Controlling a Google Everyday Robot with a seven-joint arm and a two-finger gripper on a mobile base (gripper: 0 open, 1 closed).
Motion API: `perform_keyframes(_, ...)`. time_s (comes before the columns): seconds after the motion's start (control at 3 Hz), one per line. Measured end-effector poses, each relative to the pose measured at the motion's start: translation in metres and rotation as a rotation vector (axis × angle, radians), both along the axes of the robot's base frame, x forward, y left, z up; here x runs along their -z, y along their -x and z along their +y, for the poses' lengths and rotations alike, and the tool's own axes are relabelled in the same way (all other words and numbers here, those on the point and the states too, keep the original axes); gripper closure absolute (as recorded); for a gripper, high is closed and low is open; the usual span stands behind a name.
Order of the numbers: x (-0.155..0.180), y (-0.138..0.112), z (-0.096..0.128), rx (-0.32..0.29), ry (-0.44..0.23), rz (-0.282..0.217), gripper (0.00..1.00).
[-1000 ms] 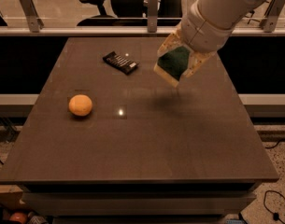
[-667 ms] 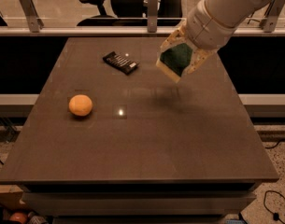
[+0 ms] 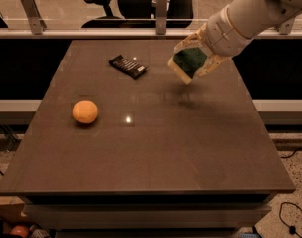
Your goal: Move sponge near rxbar chocolate
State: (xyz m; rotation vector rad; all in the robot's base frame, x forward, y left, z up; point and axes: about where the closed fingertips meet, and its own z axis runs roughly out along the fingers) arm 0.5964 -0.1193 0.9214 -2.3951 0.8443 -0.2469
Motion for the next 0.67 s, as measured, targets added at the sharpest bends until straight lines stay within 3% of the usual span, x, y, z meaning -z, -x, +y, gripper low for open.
perform_keyframes(0.33, 0.0006, -0.0009, -0.0002, -0.001, -0.002, -0.001, 1.0)
perform_keyframes(0.67, 0.0016, -0.0041, 0.0031, 0.036, 0.065, 0.008, 1.0)
